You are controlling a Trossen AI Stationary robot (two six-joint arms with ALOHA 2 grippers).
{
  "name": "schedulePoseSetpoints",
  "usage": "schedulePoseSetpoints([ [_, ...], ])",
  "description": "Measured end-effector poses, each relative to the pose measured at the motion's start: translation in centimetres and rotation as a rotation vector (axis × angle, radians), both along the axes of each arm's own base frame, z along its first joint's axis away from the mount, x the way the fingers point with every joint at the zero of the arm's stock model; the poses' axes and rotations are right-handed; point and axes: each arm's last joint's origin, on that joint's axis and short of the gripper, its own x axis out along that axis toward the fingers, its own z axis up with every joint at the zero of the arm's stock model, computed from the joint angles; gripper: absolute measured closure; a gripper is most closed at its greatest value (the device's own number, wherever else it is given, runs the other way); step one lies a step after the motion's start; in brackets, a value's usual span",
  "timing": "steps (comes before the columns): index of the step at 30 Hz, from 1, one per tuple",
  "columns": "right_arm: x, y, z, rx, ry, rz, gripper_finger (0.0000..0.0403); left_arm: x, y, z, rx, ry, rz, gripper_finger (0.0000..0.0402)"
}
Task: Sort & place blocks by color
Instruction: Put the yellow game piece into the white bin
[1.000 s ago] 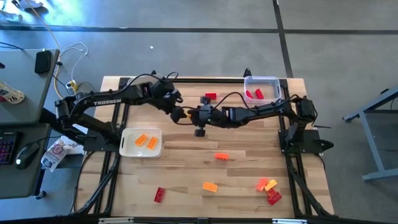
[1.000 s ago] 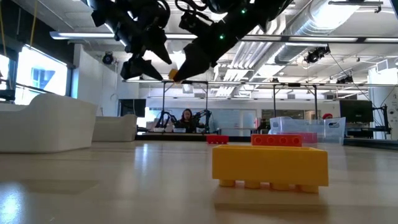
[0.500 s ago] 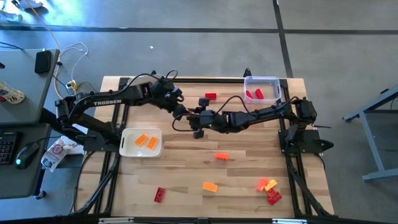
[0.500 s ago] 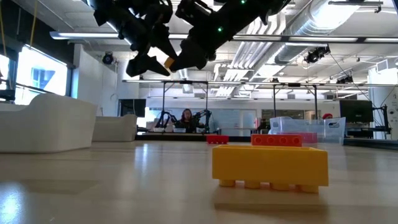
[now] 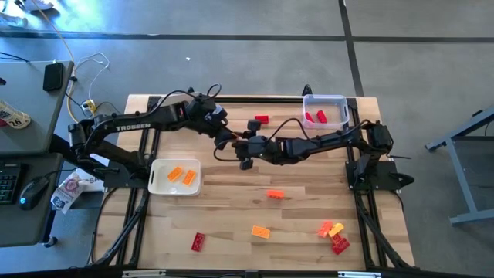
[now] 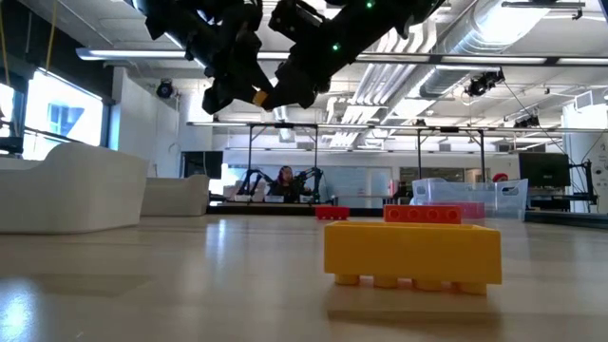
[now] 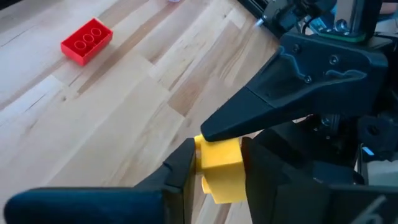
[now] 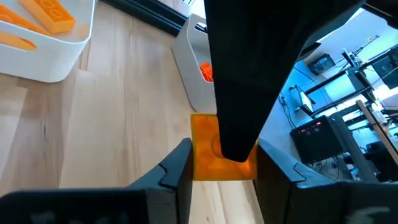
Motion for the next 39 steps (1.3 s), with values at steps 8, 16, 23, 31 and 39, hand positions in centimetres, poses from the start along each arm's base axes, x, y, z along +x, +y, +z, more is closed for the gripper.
schedulePoseSetpoints([
  [8, 0.1, 0.1, 0.0, 0.004, -0.002, 0.022, 0.0179, -0.2, 0.0, -0.3, 0.092, 0.064, -0.016, 0.0326],
  [16, 0.0, -0.2, -0.1, 0.003, 0.012, 0.012, 0.0157, -0.6, -0.2, -0.8, 0.119, 0.15, -0.018, 0.0331],
  [23, -0.4, -1.6, -0.7, 0.035, 0.076, -0.018, 0.0156, -1.4, -2.4, -0.2, 0.122, 0.202, -0.081, 0.0331],
  [31, -1.2, -4.1, -1.7, 0.164, 0.151, -0.039, 0.0155, -3.2, -6.2, 0.8, 0.124, 0.31, -0.133, 0.0329],
  [39, -1.7, -6.9, -2.0, 0.228, 0.171, -0.043, 0.0155, -5.9, -9.4, 1.1, 0.096, 0.478, -0.094, 0.0328],
])
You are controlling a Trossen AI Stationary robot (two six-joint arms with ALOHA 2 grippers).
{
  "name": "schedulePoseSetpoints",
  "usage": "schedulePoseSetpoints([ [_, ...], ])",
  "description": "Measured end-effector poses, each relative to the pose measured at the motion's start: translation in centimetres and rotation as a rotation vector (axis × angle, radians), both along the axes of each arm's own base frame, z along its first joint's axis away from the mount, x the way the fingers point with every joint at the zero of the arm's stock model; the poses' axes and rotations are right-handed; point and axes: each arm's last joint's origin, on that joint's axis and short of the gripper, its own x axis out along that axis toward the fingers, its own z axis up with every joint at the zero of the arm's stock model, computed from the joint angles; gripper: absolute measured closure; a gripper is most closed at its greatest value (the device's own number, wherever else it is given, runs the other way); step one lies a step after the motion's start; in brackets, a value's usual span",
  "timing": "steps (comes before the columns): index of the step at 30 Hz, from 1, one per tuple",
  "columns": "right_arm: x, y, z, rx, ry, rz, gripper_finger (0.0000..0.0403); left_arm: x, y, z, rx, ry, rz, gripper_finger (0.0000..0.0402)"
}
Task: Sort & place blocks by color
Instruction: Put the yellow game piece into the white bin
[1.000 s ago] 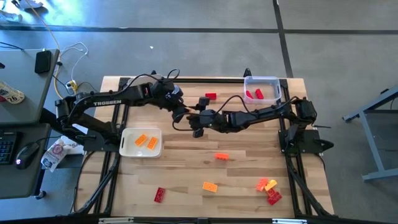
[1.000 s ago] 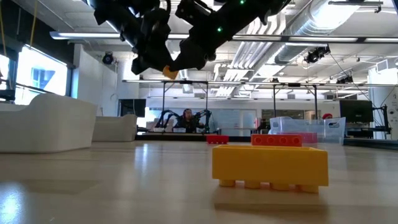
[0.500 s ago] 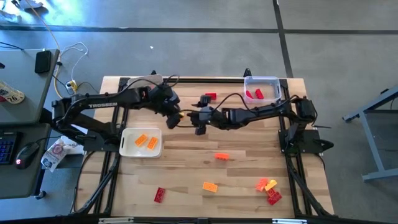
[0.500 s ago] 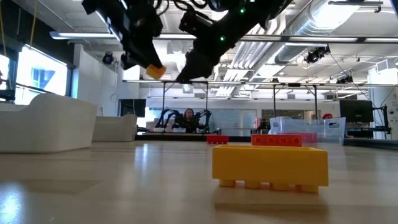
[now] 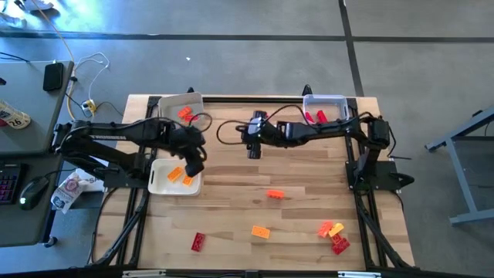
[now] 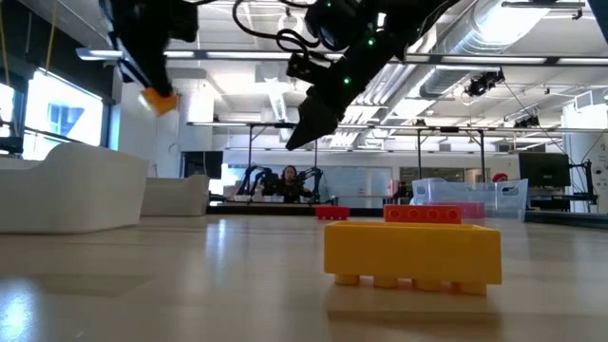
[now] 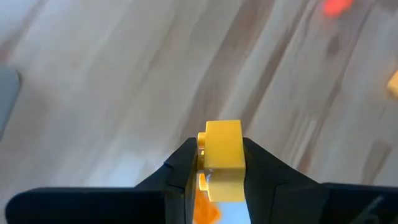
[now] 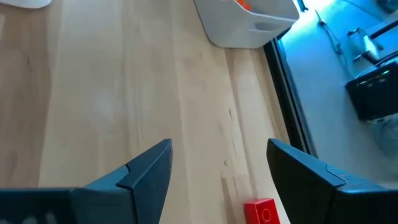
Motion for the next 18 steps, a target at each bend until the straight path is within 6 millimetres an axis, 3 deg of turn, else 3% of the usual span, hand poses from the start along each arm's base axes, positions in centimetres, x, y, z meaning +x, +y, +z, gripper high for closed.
schedulePoseSetpoints([
  [9, -1.1, -4.4, -0.1, 0.145, -0.042, -0.049, 0.0155, -1.7, -2.9, -0.6, -0.026, 0.166, 0.016, 0.0328],
  [18, -2.6, -8.2, -0.3, 0.227, -0.052, -0.096, 0.0155, -2.7, -4.4, -3.6, -0.084, 0.265, 0.056, 0.0328],
])
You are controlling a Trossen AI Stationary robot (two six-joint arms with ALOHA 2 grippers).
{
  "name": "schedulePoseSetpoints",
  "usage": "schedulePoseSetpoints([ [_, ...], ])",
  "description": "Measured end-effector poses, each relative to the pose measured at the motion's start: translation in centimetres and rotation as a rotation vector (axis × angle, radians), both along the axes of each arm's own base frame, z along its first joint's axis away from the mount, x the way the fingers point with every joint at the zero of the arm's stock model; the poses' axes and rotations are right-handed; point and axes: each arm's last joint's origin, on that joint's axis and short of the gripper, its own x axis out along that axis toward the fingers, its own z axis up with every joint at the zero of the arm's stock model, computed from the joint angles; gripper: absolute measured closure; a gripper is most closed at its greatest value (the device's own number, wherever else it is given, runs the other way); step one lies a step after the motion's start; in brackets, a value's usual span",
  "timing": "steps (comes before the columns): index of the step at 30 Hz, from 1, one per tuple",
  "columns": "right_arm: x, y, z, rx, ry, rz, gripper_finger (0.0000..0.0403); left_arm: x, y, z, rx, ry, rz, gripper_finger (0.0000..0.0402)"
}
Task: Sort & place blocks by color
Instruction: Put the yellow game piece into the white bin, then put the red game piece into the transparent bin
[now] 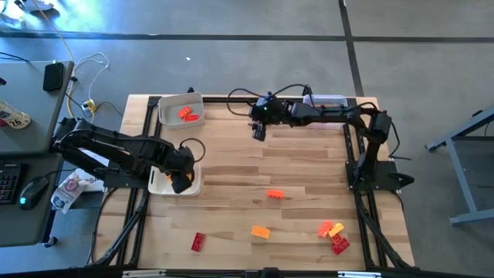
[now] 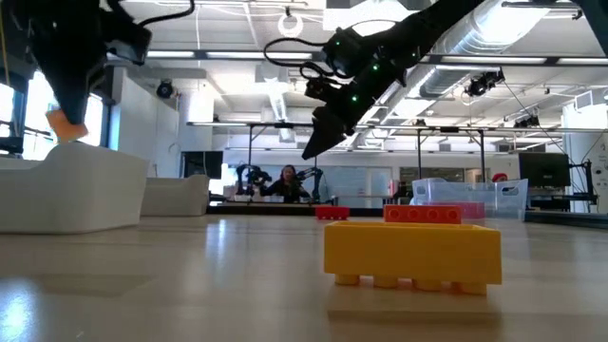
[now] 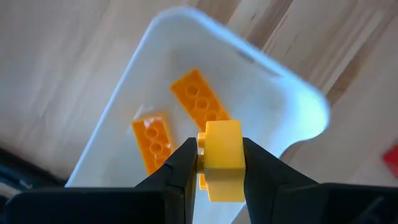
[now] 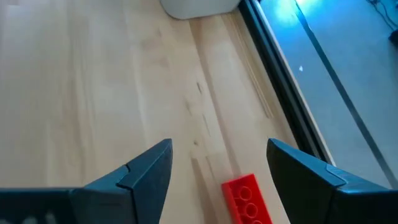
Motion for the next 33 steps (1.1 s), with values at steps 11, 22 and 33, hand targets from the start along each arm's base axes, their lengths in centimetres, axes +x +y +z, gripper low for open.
schedulePoseSetpoints([
  [11, -1.9, -3.8, -0.1, 0.057, -0.019, -0.042, 0.0155, -0.8, -0.3, -2.1, -0.05, 0.072, 0.017, 0.0327],
  [22, -2.7, -4.8, -0.2, 0.04, 0.013, -0.014, 0.0155, -1.0, -0.2, -2.6, -0.055, 0.087, 0.053, 0.0275],
  [33, -2.4, -5.3, -2.7, 0.05, 0.098, 0.035, 0.0155, -1.0, -0.3, -2.6, -0.069, 0.087, 0.085, 0.0211],
])
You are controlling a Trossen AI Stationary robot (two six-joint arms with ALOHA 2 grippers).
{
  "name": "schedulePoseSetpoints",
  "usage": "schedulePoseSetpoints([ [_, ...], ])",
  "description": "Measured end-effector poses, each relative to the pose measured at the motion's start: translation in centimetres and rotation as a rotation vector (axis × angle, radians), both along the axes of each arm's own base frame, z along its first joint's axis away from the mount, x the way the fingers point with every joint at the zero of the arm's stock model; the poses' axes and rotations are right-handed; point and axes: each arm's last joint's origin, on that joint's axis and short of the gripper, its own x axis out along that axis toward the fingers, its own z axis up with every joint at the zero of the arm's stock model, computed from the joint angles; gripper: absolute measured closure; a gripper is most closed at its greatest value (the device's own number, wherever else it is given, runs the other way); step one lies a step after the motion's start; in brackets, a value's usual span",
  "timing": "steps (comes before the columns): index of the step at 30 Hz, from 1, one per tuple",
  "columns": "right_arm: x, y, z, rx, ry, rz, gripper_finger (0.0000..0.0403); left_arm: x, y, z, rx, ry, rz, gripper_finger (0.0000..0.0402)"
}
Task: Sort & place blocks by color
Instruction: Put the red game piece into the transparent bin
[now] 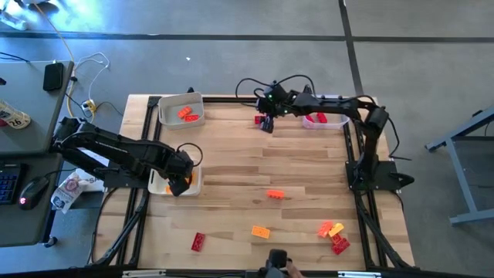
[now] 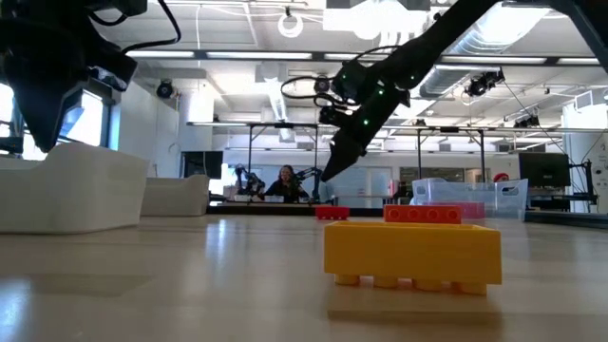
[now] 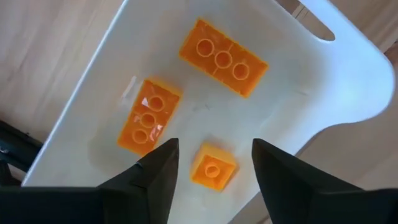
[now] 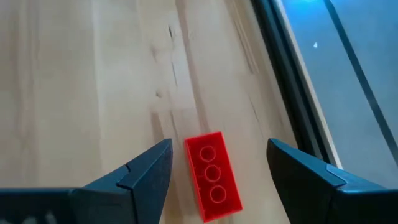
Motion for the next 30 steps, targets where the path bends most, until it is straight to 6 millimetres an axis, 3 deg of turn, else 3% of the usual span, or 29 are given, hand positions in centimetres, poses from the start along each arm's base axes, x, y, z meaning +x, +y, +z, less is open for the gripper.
schedulePoseSetpoints([
  [11, -0.3, -0.7, -1.4, -0.004, 0.063, -0.011, 0.0155, 0.4, -0.2, 0.2, -0.058, -0.037, 0.013, 0.0222],
  [23, -0.4, -1.4, -4.0, 0.011, 0.142, -0.015, 0.0155, 2.3, -0.3, 4.2, -0.028, -0.223, -0.087, 0.0224],
  [30, -0.3, -1.7, -5.7, 0.02, 0.179, -0.006, 0.0155, 2.4, -0.2, 4.7, 0.012, -0.24, -0.086, 0.0225],
])
